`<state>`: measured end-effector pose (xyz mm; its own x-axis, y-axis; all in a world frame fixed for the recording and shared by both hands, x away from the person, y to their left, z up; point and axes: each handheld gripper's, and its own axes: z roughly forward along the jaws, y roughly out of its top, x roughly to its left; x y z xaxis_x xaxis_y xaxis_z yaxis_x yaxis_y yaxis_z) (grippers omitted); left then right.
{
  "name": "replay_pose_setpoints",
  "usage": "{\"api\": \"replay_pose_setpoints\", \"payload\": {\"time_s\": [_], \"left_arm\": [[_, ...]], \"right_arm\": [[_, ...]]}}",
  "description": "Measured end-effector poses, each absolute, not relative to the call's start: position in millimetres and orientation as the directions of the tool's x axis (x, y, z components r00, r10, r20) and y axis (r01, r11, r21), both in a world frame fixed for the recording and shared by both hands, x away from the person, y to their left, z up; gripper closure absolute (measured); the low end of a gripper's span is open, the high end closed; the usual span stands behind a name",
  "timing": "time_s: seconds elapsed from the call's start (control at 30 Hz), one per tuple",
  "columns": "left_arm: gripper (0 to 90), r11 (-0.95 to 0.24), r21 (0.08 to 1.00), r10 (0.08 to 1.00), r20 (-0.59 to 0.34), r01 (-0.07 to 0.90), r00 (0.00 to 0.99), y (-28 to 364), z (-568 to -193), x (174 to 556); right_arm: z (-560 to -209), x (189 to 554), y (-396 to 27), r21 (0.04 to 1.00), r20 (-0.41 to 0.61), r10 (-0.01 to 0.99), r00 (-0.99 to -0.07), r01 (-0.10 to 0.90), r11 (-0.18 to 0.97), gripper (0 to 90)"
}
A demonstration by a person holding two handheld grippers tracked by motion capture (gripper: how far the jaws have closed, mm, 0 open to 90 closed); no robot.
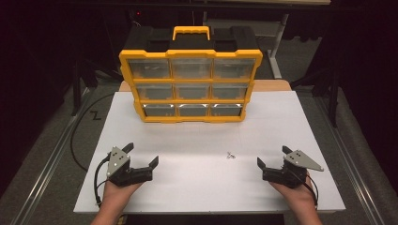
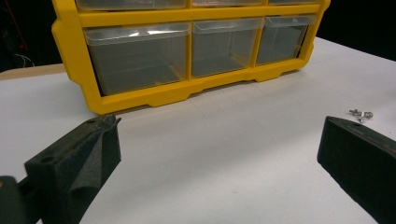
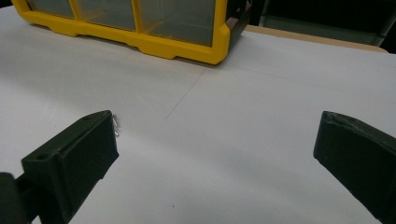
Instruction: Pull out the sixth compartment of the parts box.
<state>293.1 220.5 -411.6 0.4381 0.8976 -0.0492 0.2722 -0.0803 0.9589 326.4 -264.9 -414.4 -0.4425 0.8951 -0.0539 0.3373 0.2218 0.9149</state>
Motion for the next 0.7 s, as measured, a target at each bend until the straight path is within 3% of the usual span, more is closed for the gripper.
{"api": "replay_pose_setpoints", "payload": {"time_s": [0.7], "left_arm": [[0.7,-0.112,0.957,0.895,-0.02,0.267,0.446,218.8,-413.8,294.3]], "right_arm": [[-416.6,328.8,-270.2,0.916,-0.04,0.902,-0.429,0.344,0.204,0.8]]}}
